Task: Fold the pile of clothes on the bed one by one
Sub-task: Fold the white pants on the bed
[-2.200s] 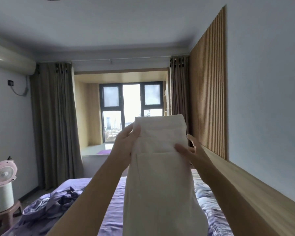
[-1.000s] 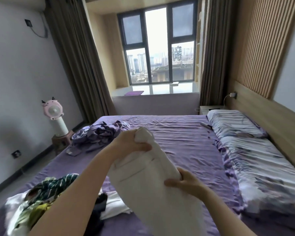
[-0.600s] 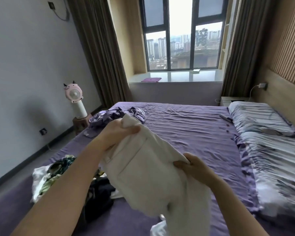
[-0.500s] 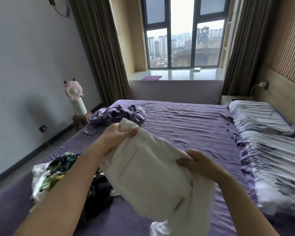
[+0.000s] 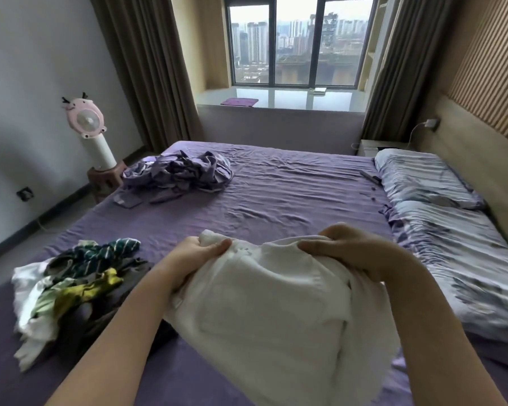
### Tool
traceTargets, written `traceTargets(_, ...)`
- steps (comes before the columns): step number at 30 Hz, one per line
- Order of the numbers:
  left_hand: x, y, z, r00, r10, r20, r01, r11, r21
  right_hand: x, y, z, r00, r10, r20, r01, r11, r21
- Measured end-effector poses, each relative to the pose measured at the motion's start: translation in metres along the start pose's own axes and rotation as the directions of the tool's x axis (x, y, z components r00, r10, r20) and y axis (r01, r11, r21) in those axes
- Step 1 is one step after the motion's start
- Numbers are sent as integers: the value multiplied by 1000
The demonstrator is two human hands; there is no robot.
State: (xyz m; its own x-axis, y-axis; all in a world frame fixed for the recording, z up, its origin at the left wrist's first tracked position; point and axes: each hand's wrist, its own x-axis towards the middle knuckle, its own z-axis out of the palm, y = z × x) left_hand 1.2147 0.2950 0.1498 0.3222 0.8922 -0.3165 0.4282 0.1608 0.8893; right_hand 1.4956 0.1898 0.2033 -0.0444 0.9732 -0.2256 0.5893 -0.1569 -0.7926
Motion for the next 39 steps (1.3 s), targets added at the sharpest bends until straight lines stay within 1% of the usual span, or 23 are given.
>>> traceTargets(1, 3, -16, -4, 999, -50, -1, 50, 999, 16, 10, 1, 11, 999, 30, 15, -30, 999, -36)
traceTargets(3, 13, -57, -12, 991, -125, -53, 129, 989, 76, 35, 14, 45, 989, 132, 64, -123, 984, -126)
traceTargets(6, 21, -131, -15, 972, -193, -132, 218, 952, 215, 67, 57, 120, 931, 302, 207, -242, 931, -272)
traceTargets(8, 18, -176, -14, 957, -238, -165, 282, 899, 337, 78, 92, 178, 892, 352, 285, -256, 911, -322)
traceTargets(10, 21, -218, -17, 930, -301, -211, 365, 828, 426, 93, 125, 237, 862, 382, 331, -277, 905, -323)
traceTargets(11, 21, -237, -19, 920, -325, -220, 391, 808, 441, 96, 137, 263, 854, 394, 339, -292, 903, -314)
traceTargets(13, 14, -253, -23, 917, -334, -217, 397, 810, 432, 94, 150, 290, 854, 411, 319, -323, 900, -293)
traceTargets(16, 22, -289, -44, 913, -383, -138, 406, 825, 394, 116, 168, 338, 849, 426, 312, -345, 894, -285)
traceTargets(18, 30, -309, -60, 902, -417, -116, 430, 834, 347, 132, 173, 362, 854, 422, 304, -336, 894, -297)
traceTargets(21, 45, -332, -75, 892, -418, -176, 453, 819, 351, 159, 176, 389, 882, 390, 265, -300, 898, -323)
traceTargets(23, 58, -340, -80, 887, -374, -272, 456, 806, 377, 177, 178, 401, 897, 378, 227, -302, 902, -310)
traceTargets(25, 72, -349, -81, 891, -313, -328, 431, 810, 397, 193, 184, 410, 911, 369, 186, -308, 906, -290)
traceTargets(28, 93, -364, -78, 910, -254, -327, 384, 812, 439, 209, 195, 419, 918, 382, 104, -336, 891, -306)
traceTargets(31, 109, -376, -71, 931, -195, -309, 335, 792, 510, 214, 206, 428, 927, 374, 3, -346, 862, -369)
traceTargets(32, 112, -377, -69, 934, -153, -322, 318, 766, 558, 214, 209, 432, 934, 355, -38, -340, 851, -401)
traceTargets(33, 113, -376, -66, 936, -66, -345, 288, 704, 649, 214, 212, 435, 940, 335, -64, -328, 834, -444)
traceTargets(34, 114, -377, -61, 932, 70, -355, 242, 608, 756, 214, 215, 438, 945, 317, -78, -313, 813, -490)
traceTargets(35, 116, -378, -56, 907, 242, -344, 178, 522, 834, 215, 217, 441, 949, 306, -79, -300, 794, -529)
traceTargets(36, 118, -380, -47, 869, 400, -290, 79, 467, 881, 216, 220, 443, 951, 300, -75, -290, 779, -556)
traceTargets(37, 118, -382, -35, 842, 506, -188, -52, 423, 905, 217, 221, 444, 950, 304, -66, -285, 767, -574)
traceTargets(38, 116, -385, -21, 830, 555, -52, -197, 379, 904, 218, 222, 445, 951, 305, -54, -277, 759, -589)
traceTargets(39, 112, -389, -6, 830, 548, 104, -331, 334, 883, 219, 223, 445, 951, 307, -39, -267, 750, -605)
